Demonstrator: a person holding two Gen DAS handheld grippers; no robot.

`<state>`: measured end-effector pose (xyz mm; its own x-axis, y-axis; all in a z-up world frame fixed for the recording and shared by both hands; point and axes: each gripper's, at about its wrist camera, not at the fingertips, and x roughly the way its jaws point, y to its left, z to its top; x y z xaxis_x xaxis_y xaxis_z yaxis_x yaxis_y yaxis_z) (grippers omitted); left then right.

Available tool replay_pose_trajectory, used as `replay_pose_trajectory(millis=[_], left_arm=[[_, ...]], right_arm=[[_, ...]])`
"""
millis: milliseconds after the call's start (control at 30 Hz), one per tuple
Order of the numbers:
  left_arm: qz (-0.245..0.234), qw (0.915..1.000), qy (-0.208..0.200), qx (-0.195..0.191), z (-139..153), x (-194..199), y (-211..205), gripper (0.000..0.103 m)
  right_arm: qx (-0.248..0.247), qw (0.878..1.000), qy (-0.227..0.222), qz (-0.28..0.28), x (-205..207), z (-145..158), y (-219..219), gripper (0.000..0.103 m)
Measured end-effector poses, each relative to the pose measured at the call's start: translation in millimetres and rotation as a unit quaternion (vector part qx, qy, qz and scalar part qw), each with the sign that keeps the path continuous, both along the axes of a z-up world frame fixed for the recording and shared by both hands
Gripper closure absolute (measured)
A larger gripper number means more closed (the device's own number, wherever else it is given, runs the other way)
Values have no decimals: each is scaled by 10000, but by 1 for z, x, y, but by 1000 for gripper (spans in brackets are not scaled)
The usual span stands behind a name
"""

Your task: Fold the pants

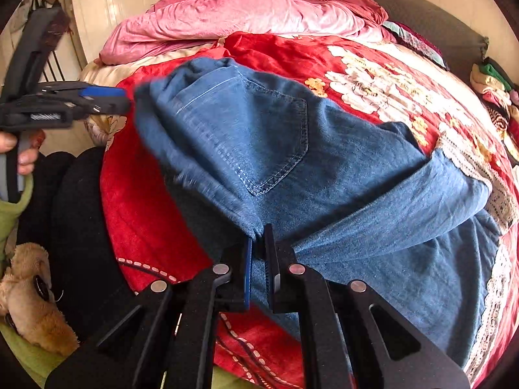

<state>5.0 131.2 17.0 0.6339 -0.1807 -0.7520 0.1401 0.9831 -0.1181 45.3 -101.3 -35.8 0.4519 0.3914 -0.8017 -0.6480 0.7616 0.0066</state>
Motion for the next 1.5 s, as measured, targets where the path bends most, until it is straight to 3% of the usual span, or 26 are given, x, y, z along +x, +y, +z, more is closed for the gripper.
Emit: replay_pose_trajectory(millis=[167, 233, 367, 467, 533, 733, 900, 1000, 1033, 1100, 1333, 1500], left_arm=[[-307, 9992, -116, -240, 15, 11, -22, 61], [-541, 9979, -80, -349, 13, 21, -42, 72], [-961, 9953, 105, -83, -3, 37, -81, 73], [-922, 9944, 470, 215, -32, 51, -89, 74], [-903, 9944, 519, 160, -40, 51, -86, 74], [-923, 9946, 460, 104, -45, 47, -82, 74], [-881, 9953, 407, 71, -46, 47, -82, 74], [-791, 9963, 205, -252, -27, 38, -77, 74], [-779, 9965, 125, -278, -21, 35, -77, 74], [-818, 9964, -52, -230, -7, 29, -81, 73], [-1140, 9927, -123, -366, 15, 31, -109, 61], [-1615, 9842, 214, -701, 6, 42, -140, 60]], right_arm=[[185, 9996, 219, 60, 2, -4, -1, 91], [452, 9980, 426, 69, 2, -1, -8, 85], [726, 9964, 425, 114, -6, 17, -17, 84], [1222, 9920, 320, -60, 0, 35, -28, 83], [1340, 9903, 341, -160, 8, 37, -28, 83], [690, 9914, 991, -509, 37, -13, -11, 79], [981, 9885, 1030, -514, 36, -10, -18, 75], [1340, 9867, 774, -491, 29, 14, -35, 71], [1396, 9867, 600, -581, 28, 26, -44, 62], [1407, 9861, 370, -800, 29, 41, -59, 55], [1273, 9769, -167, -1711, 59, 69, -106, 52], [1041, 9705, -236, -2160, 90, 66, -134, 52]])
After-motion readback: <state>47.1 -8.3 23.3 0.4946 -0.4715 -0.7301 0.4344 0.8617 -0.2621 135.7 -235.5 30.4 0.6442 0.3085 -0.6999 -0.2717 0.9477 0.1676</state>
